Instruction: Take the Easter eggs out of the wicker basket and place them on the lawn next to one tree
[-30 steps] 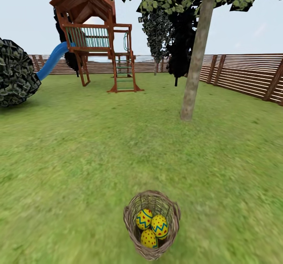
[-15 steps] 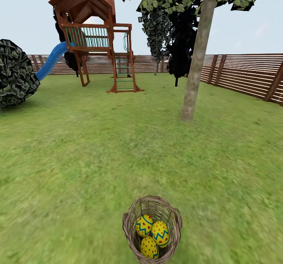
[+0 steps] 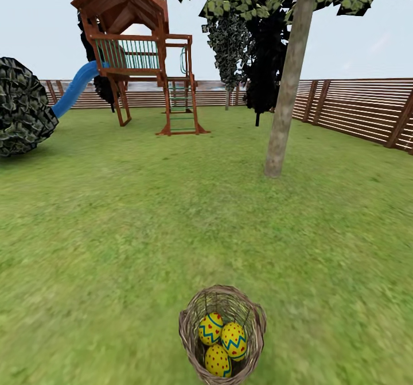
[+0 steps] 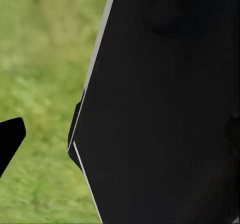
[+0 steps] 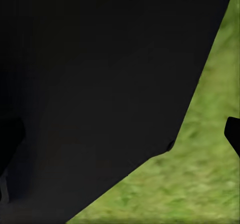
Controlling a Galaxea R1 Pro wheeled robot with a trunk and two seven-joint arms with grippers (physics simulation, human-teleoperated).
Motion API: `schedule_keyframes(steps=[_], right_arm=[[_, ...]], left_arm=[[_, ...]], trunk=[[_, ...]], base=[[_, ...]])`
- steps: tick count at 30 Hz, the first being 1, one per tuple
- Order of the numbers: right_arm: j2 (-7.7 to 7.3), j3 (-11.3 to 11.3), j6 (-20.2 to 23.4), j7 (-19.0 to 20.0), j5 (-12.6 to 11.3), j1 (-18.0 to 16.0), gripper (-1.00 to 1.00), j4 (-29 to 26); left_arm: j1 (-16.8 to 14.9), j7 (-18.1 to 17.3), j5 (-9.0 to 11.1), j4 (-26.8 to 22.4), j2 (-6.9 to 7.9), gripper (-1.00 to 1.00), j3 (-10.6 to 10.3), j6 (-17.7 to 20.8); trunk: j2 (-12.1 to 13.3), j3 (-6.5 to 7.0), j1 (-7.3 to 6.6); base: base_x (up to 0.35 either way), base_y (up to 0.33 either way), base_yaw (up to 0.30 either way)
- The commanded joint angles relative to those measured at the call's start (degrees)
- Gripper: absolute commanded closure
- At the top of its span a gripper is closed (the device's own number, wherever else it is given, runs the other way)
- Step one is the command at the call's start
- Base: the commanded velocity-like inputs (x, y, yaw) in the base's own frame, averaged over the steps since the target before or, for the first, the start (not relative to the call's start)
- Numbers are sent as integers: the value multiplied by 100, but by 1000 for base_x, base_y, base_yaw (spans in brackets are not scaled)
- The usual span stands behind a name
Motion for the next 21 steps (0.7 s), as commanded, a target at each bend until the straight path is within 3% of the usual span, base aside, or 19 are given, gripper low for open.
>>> schedule_keyframes(steps=[1, 5, 8, 10, 14, 16, 17, 20, 21], right_arm=[[-21, -27, -33, -7, 9, -2, -100, 6], [-116, -458, -49, 3, -80, 4, -100, -65], [-316, -896, -51, 42, -132, 2, -100, -317], [-361, -1069, -47, 52, -141, -1, -100, -433], [-426, -1823, -50, 61, -143, 6, -100, -991], [-420, -2035, -51, 64, -145, 24, -100, -1266], [-402, -2229, -53, 67, -147, 96, -100, -1620], [-371, -2478, -52, 72, -156, 341, -100, -2278], [-332, -2597, -49, 71, -159, 555, -100, -2788]], left_arm=[[-1, -7, 7, -139, -51, -100, 26, -32], [-2, -23, -3, -306, -98, -100, 15, -102], [8, -28, 4, -358, -111, -100, 15, -155], [8, -29, 7, -367, -121, -100, 13, -167], [6, -11, 2, -401, -108, -100, 11, -190], [1, 3, -6, -412, -75, -100, 4, -193], [-8, 5, -9, -421, 20, -100, 0, -191], [-32, -11, 2, -426, 288, -100, 5, -196], [-50, -26, 14, -430, 514, -100, 10, -206]], trunk=[[-2, -3, 0], [-2, -3, 0], [-2, -3, 0], [-2, -3, 0], [-2, -3, 0], [-2, -3, 0], [-2, -3, 0], [-2, -3, 0], [-2, -3, 0]], base=[[0, 0, 0], [0, 0, 0], [0, 0, 0], [0, 0, 0], [0, 0, 0], [0, 0, 0], [0, 0, 0], [0, 0, 0], [0, 0, 0]])
